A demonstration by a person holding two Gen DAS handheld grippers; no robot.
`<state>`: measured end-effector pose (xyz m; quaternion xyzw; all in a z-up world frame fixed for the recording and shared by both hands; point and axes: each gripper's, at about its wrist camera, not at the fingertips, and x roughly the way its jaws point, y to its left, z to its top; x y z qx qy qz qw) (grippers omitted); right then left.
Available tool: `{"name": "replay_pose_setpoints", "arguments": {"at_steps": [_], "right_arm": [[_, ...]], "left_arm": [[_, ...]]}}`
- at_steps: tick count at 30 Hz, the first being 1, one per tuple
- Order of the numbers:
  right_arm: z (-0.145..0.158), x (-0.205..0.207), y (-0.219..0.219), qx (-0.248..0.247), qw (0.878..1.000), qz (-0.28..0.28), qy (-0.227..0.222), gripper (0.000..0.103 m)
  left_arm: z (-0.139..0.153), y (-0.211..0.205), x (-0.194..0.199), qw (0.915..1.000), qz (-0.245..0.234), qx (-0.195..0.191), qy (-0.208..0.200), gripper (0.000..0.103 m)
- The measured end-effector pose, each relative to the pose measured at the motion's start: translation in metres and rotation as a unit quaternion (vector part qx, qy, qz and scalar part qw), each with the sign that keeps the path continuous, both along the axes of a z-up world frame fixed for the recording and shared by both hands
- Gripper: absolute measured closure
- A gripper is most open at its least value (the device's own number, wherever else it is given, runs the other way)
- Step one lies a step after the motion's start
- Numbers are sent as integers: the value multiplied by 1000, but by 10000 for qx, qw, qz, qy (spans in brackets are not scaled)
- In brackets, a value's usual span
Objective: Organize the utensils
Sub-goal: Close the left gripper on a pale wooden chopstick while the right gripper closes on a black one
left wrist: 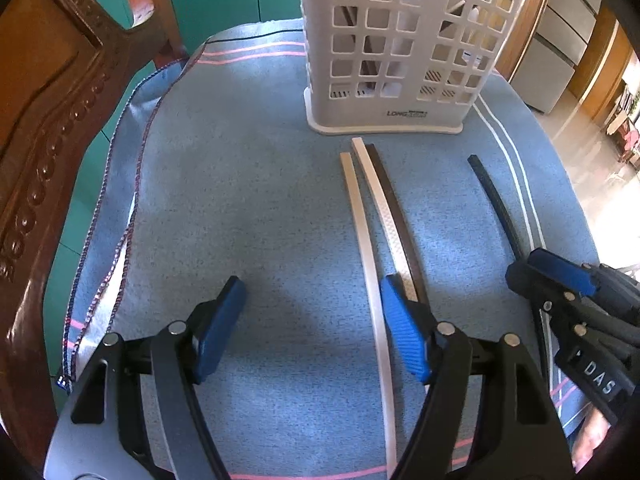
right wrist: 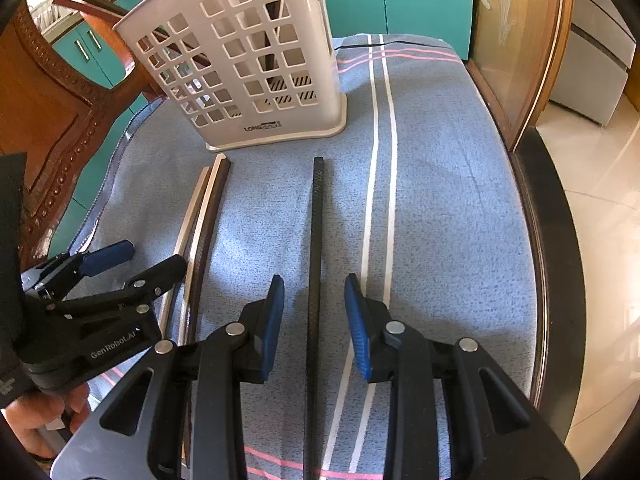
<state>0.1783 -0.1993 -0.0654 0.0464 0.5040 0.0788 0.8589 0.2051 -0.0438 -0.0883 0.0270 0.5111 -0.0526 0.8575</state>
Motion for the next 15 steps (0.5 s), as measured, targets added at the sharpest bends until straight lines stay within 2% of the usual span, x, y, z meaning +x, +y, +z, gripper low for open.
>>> {"name": "replay_pose_setpoints", "arguments": {"at_steps": [1, 3, 5, 8, 12, 14, 15], "right_arm": [[0, -1, 1, -29, 10000, 12, -15, 72], [-1, -1, 1, -67, 10000, 22, -40, 72], [0, -2, 4, -99, 9999, 16, -64, 72], [-1, -2, 6, -185, 9997, 37, -125, 72], [-1, -2, 8, -256, 9995, 60, -174, 75], [-1, -2, 10, -330, 9993, 98, -166, 96], [-1, -3, 10, -327, 9993, 110, -162, 96]], "left_arm": [[1, 0, -3, 10000, -7, -19, -15, 44], [2, -4, -7, 10000, -55, -52, -49, 72], [3, -3, -9, 9999, -83, -116, -35, 83], [2, -3, -11, 9998, -106, -171, -3, 92], [3, -3, -13, 9997, -121, -208, 44, 96], [7, 9, -19, 9996, -150, -239, 71, 96], [7, 9, -20, 9994, -175, -284, 100, 96]]}}
